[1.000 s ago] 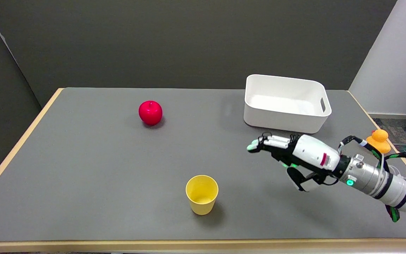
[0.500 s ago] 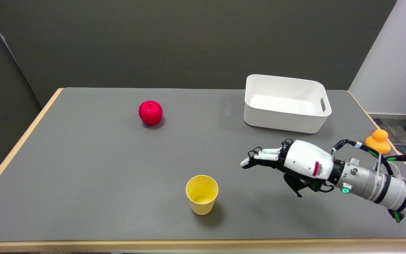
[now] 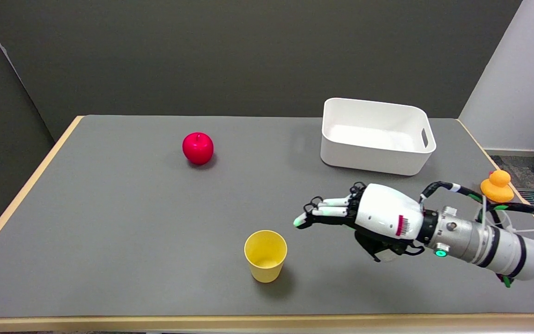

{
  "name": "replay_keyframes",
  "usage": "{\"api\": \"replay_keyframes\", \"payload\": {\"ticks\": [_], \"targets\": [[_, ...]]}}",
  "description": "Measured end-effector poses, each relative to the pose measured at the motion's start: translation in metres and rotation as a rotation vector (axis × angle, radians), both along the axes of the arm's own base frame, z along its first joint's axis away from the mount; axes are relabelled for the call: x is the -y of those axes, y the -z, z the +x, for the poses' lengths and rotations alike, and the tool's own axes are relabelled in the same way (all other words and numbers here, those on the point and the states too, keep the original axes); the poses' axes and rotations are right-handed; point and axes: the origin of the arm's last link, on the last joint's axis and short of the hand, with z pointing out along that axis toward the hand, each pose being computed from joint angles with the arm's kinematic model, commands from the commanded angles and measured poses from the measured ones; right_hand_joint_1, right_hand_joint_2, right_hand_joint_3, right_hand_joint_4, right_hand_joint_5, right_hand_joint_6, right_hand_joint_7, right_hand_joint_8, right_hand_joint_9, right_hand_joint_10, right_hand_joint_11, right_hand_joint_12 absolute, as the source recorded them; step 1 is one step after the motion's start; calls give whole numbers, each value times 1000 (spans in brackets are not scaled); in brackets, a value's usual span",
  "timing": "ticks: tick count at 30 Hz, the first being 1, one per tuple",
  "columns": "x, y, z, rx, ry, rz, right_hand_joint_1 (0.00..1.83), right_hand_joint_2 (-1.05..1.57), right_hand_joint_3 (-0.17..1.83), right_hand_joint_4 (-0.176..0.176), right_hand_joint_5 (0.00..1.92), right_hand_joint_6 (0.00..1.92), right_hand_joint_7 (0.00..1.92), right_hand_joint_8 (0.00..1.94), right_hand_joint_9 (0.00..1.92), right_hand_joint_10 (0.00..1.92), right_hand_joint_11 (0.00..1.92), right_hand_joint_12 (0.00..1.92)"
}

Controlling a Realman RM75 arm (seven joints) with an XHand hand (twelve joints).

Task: Pick up the yellow cup.

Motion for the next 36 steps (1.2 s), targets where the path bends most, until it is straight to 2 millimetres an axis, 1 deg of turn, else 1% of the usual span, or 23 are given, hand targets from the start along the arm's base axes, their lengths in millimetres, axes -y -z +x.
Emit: {"api": "replay_keyframes", "payload": {"ticks": [9, 18, 27, 36], "targets": [[9, 26, -5, 6, 2, 45, 1779, 374, 1593, 100, 297, 550, 487, 574, 1024, 1921, 1266, 1921], [20, 43, -14, -23, 17, 50, 1780, 370, 1598, 109, 295, 552, 482, 564, 1028, 1921, 1269, 1921], [26, 51, -21, -41, 32, 54, 1780, 370, 1598, 111, 296, 555, 482, 564, 1028, 1921, 1268, 1921], [28, 53, -27, -50, 48, 49, 1780, 370, 1599, 113, 297, 557, 481, 562, 1028, 1921, 1269, 1921]]}}
